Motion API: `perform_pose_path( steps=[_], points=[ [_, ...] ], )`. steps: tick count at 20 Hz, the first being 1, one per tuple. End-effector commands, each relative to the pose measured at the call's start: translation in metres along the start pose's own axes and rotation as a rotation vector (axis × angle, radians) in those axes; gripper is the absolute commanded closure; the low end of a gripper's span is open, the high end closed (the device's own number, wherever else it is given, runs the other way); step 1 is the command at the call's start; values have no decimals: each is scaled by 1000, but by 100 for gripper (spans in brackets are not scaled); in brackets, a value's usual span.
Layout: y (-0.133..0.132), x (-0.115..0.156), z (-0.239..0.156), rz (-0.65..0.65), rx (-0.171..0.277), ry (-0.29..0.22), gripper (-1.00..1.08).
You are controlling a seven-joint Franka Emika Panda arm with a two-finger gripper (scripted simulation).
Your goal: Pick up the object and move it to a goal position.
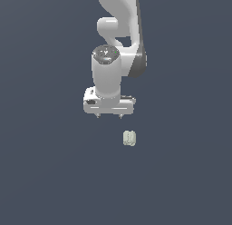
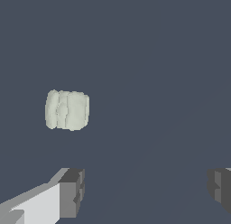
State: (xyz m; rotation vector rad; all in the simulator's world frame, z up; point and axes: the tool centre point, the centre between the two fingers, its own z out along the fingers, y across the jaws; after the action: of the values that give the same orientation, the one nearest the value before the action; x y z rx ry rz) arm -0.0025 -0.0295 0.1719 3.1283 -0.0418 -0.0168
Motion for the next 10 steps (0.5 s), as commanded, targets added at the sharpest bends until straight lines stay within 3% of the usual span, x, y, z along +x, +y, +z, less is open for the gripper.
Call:
perform_pose_path(
  steps=[1, 10],
  points=[
    [0, 0, 0, 0, 0, 0, -92],
    [-21, -6, 11, -48, -20, -19, -92]
  ],
)
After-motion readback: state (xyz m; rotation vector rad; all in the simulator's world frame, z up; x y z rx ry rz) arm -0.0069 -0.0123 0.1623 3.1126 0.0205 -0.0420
